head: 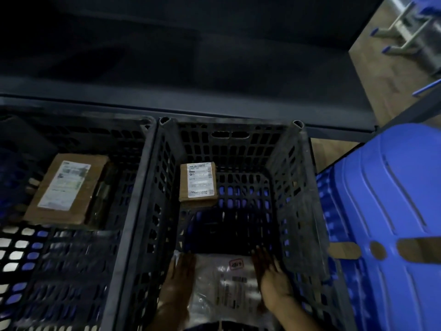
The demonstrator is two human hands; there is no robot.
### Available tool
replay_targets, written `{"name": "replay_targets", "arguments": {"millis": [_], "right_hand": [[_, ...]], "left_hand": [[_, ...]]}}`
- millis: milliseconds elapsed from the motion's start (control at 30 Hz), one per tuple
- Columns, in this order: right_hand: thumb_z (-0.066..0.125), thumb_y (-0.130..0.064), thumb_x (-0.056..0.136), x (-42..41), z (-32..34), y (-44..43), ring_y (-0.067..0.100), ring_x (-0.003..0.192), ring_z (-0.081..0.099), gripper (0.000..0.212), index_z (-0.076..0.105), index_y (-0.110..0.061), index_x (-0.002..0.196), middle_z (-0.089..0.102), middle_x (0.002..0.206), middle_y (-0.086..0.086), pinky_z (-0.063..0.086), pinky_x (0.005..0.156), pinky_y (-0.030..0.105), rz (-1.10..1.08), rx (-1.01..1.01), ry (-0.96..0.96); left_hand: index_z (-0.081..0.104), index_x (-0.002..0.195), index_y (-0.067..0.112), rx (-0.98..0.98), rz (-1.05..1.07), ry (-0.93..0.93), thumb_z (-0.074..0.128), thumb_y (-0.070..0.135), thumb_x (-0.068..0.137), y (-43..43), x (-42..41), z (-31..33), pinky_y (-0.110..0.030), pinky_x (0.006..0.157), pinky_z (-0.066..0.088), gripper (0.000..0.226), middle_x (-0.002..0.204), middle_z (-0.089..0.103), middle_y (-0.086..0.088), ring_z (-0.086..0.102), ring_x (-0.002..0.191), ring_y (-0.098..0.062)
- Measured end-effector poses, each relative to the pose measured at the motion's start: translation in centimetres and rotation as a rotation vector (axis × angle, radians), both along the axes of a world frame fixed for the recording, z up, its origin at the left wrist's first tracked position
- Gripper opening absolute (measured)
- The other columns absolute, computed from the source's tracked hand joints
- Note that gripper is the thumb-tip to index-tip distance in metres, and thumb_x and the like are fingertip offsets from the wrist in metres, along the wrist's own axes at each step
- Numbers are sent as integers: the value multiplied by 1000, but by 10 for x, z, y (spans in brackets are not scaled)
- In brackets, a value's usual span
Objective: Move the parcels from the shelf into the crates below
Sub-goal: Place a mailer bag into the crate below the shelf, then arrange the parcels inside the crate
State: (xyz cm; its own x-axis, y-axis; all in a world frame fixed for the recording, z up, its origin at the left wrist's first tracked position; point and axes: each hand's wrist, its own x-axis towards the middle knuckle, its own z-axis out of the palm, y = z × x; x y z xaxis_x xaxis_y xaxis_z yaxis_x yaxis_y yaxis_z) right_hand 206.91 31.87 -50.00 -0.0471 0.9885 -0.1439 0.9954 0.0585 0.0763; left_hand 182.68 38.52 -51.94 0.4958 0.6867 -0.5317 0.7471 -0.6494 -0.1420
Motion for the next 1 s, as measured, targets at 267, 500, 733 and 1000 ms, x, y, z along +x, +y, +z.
{"name": "replay_targets", "arguments": {"millis": [267,500,733,1000], "right_hand": [[66,-37,86,-6,37,47,24,147,-13,105,-12,-8,150,-16,159,8,-5,119,36,-101,-536,122],[63,-53,83,-1,152,77,22,148,-7,107,-6,-9,151,-8,161,8,0,120,34,-68,-292,169],[60,-58,82,2,293,110,20,148,1,103,2,-9,152,2,161,7,8,120,34,-25,4,213],[59,-62,81,14,443,160,18,146,16,98,10,-18,153,14,160,-1,30,111,33,-49,364,284]], "left_hand": [[-12,147,-1,-108,87,18,57,36,90,29,16,53,-44,119,-6,97,159,-9,-15,-8,147,-31],[-9,149,4,127,125,-142,57,37,90,57,26,165,-39,121,-1,95,161,-1,-9,-1,148,-22],[-2,152,11,378,127,-411,62,46,85,94,38,320,-32,120,9,99,159,17,-3,18,145,-18],[4,152,10,662,122,-636,65,55,79,133,49,474,-33,121,11,105,159,17,-3,18,146,-19]]}}
